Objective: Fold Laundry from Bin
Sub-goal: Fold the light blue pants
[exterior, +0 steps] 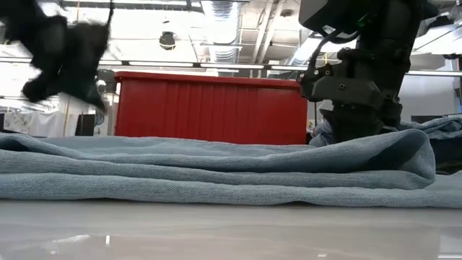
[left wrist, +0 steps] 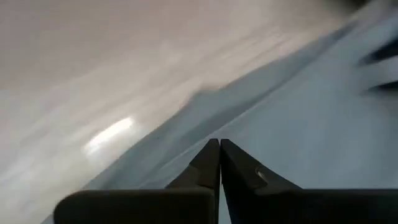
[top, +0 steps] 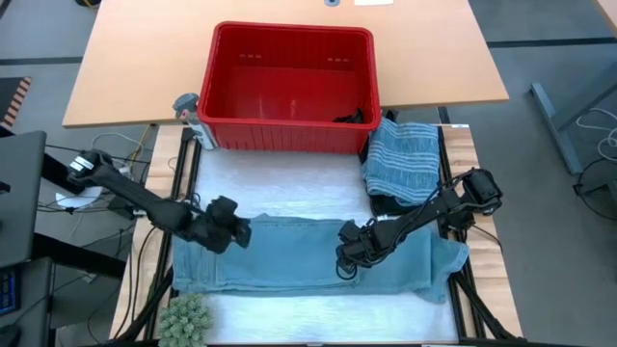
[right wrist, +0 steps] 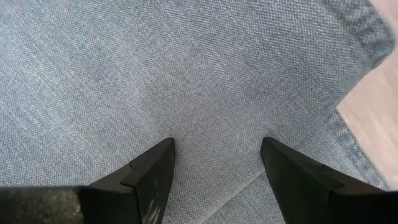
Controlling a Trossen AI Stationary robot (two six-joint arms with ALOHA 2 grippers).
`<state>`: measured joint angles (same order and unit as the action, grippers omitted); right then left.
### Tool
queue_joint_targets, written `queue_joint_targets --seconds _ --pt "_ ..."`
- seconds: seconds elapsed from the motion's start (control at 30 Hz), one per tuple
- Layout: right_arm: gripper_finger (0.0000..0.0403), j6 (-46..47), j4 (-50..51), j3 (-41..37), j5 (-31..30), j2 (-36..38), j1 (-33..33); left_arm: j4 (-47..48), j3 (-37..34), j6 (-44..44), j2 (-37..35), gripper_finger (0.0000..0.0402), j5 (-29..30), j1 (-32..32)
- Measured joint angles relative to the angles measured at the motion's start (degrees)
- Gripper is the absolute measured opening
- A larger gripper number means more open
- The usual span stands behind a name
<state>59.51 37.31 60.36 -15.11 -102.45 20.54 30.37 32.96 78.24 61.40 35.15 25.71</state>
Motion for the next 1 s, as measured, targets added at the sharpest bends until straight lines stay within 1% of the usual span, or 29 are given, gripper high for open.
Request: queue_joint_targets --seconds 0.07,0.13,0.17,0.23,0.3,0.4,0.5,0.57,0.73,0.8,0.87,1.0 --pt "0.0269 0.0 0.1 0.0 0.0 0.0 -0.1 -0.9 4.4 -4.2 -2.1 0.0 2.7 0.1" --pt "0.0269 0.0 0.2 0.0 0.0 0.0 -0.1 -5.2 7.6 -9.3 -3.3 0.0 6.4 1.2" --pt "0.0269 0.0 0.2 0.0 0.0 0.0 -0.1 -8.2 8.4 -12.3 -3.4 0.0 8.2 2.0" --pt "0.0269 -0.2 0.0 0.0 0.0 0.0 -0.1 -13.0 8.2 -17.4 -3.0 0.0 8.9 3.2" --pt "0.0269 -1.5 -0.2 0.0 0.1 0.1 -0.1 -15.5 6.4 -16.9 -0.6 0.0 6.9 3.4" --pt "0.0269 -3.1 0.6 1.4 0.6 0.8 -0.1 -19.3 3.2 -12.9 3.8 0.0 0.9 3.5" --pt "0.0269 -3.9 0.6 3.2 0.2 3.2 0.4 -28.3 1.5 -13.9 8.7 0.0 -5.4 3.8" --pt "0.0269 -3.9 0.2 4.2 0.2 4.9 0.8 -31.9 1.4 -15.6 12.0 0.0 -7.7 3.9" --pt "0.0269 -2.5 -3.6 5.4 0.6 6.8 5.9 -32.5 1.4 -14.0 19.1 0.0 -11.5 3.9" --pt "0.0269 -0.8 -3.6 5.5 0.4 5.0 8.7 -33.2 1.4 -13.9 21.3 0.0 -12.8 4.0" --pt "0.0269 0.7 -2.8 5.3 0.4 1.6 10.9 -34.2 1.4 -13.9 23.2 0.0 -14.2 4.0" --pt "0.0269 4.6 -3.2 5.5 2.5 -4.7 12.8 -34.9 1.4 -13.5 25.5 0.0 -16.1 4.2"
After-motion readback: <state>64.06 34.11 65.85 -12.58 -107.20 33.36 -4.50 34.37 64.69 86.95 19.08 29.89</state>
